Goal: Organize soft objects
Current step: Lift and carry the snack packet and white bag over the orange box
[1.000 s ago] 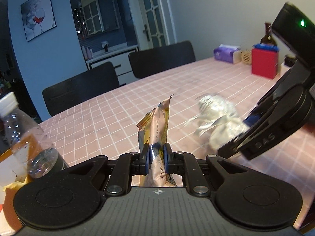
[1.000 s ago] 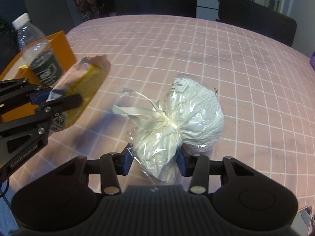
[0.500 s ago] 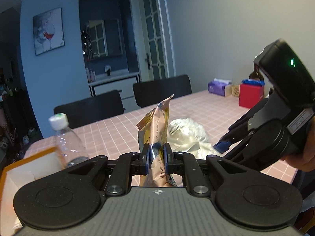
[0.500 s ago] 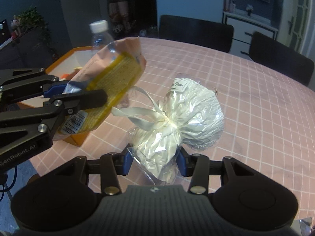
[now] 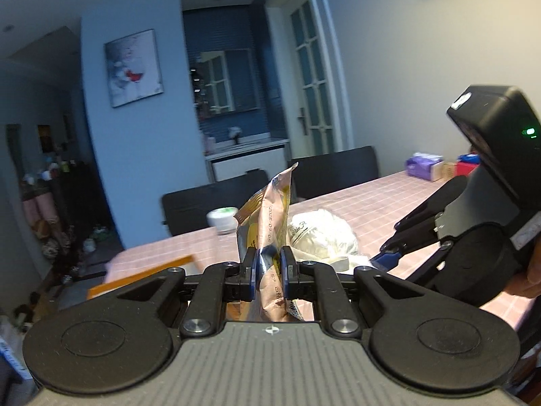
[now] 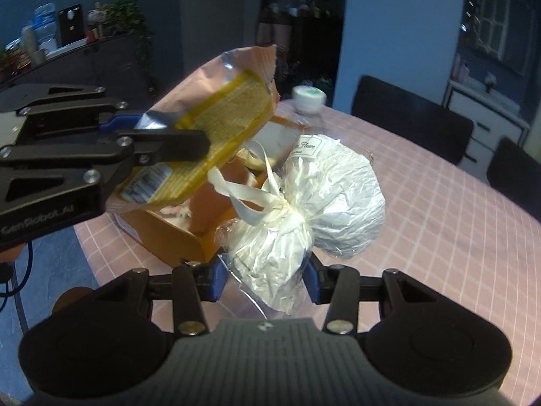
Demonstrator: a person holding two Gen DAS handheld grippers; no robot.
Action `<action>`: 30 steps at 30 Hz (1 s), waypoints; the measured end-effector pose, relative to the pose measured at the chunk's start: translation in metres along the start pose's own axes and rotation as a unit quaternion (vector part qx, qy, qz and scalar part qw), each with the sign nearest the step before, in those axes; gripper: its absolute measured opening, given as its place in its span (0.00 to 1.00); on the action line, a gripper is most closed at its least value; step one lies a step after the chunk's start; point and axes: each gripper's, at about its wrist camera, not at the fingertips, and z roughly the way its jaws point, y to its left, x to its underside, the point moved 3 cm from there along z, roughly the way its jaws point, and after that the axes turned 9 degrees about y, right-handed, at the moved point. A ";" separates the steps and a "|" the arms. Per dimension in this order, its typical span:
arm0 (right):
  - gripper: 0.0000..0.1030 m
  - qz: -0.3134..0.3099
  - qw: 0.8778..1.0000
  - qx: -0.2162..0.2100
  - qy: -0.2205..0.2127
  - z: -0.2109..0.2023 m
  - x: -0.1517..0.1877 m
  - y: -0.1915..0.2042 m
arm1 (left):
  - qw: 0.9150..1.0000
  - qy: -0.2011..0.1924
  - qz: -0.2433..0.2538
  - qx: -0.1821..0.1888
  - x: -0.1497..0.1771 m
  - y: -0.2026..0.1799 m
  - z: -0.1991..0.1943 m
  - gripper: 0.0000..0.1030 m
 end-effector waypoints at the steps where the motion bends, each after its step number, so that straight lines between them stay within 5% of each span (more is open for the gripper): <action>1: 0.44 -0.010 1.000 0.000 -0.003 0.003 -0.005 0.007 | 1.000 0.002 -0.001 -0.008 0.001 0.004 0.001 0.14; 18: 0.44 -0.096 0.995 0.016 0.009 0.105 -0.102 0.034 | 0.994 0.079 -0.048 -0.050 0.015 0.098 0.048 0.14; 30: 0.45 -0.108 0.990 0.090 0.026 0.174 -0.138 0.025 | 0.986 0.140 -0.043 -0.077 0.032 0.135 0.107 0.14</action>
